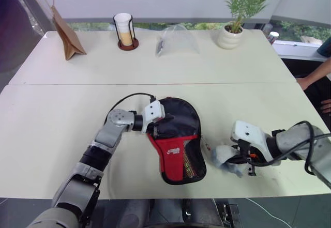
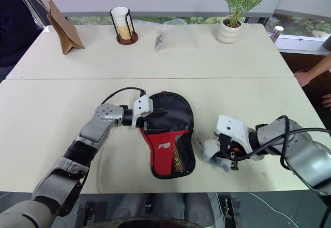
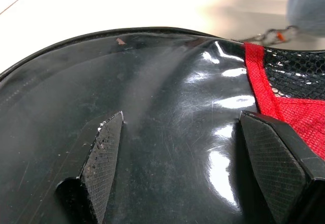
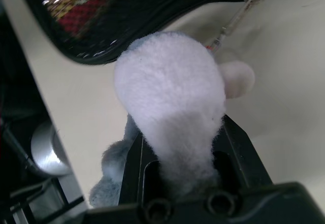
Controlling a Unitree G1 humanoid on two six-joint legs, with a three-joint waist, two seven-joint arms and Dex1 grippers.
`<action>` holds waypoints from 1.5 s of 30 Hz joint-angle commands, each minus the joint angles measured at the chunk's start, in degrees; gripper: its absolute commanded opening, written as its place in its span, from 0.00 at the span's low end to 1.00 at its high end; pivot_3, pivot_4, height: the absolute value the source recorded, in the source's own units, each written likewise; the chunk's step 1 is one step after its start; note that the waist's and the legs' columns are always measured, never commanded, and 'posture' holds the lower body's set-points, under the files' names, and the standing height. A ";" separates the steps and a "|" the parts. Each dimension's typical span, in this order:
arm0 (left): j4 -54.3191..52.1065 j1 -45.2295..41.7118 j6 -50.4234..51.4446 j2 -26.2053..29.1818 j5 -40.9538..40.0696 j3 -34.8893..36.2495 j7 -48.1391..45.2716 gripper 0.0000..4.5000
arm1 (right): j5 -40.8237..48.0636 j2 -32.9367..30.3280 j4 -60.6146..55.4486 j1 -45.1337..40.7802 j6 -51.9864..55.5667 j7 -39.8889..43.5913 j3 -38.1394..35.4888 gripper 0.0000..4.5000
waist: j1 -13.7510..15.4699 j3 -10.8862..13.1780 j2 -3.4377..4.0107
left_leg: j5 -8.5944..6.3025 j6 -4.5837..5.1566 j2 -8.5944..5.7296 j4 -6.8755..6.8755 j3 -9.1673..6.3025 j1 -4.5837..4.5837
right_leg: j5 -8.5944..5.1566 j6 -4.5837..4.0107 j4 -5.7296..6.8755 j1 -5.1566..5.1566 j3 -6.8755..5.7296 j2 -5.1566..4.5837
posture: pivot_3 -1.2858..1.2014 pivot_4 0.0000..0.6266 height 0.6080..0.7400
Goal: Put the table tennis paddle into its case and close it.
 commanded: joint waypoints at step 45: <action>3.66 2.22 1.92 0.80 2.86 -2.60 1.83 0.84 | -8.22 -9.16 -5.83 22.81 -19.85 12.36 -14.48 0.16 | 0.13 -0.35 0.38 | -0.08 0.08 0.02 0.04 0.03 0.00 | -0.01 0.00 -0.20 0.16 -0.03 -0.06 | 0.52 0.24 1.00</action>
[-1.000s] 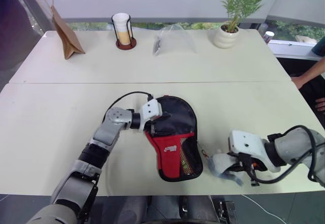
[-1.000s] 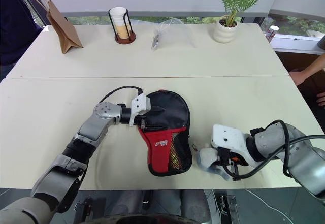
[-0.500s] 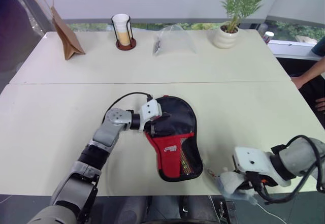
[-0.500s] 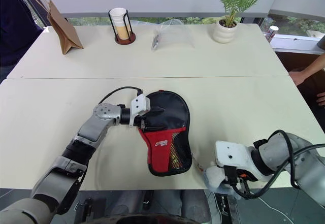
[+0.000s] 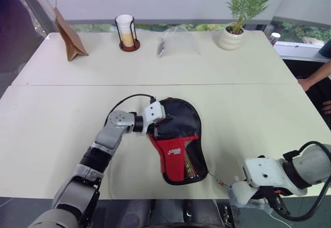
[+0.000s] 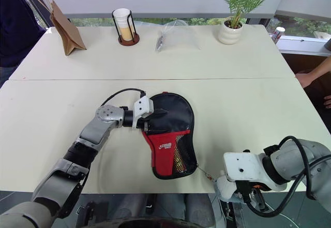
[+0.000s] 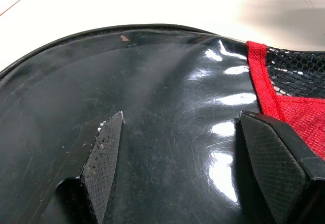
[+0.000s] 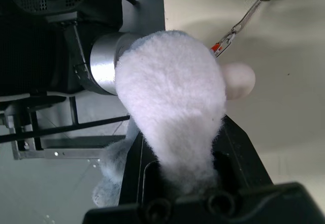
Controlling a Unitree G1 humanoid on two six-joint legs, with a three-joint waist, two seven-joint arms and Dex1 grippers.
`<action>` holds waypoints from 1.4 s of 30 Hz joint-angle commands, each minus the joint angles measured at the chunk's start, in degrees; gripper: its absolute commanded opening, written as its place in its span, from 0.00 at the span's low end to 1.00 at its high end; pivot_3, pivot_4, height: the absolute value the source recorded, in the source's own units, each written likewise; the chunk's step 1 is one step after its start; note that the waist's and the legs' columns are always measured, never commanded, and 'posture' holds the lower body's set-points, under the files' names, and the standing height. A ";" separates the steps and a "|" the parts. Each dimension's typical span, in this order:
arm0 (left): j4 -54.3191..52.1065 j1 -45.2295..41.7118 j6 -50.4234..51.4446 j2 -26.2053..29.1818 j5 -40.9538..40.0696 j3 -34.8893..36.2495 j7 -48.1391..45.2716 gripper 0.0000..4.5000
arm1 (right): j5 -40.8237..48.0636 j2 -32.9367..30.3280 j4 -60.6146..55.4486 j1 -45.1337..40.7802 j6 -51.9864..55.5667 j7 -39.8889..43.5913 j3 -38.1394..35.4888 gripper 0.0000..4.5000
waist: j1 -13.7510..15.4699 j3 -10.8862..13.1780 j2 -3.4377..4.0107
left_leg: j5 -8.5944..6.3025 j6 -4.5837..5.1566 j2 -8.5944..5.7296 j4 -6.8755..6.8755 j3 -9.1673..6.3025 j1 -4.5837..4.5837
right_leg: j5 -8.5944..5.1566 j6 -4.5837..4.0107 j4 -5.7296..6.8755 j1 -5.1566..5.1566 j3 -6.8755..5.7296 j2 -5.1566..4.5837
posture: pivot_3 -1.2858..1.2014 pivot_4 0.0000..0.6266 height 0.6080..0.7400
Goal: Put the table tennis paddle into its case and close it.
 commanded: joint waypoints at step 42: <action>-28.92 1.08 36.04 31.75 -31.02 27.30 -10.16 0.84 | 17.87 7.08 24.95 -43.30 14.39 -2.93 -3.05 0.99 | -0.35 0.44 0.15 | 0.00 0.06 -0.07 0.01 0.05 -0.81 | 0.21 -0.11 0.15 -0.97 0.10 0.06 | 0.52 0.24 1.00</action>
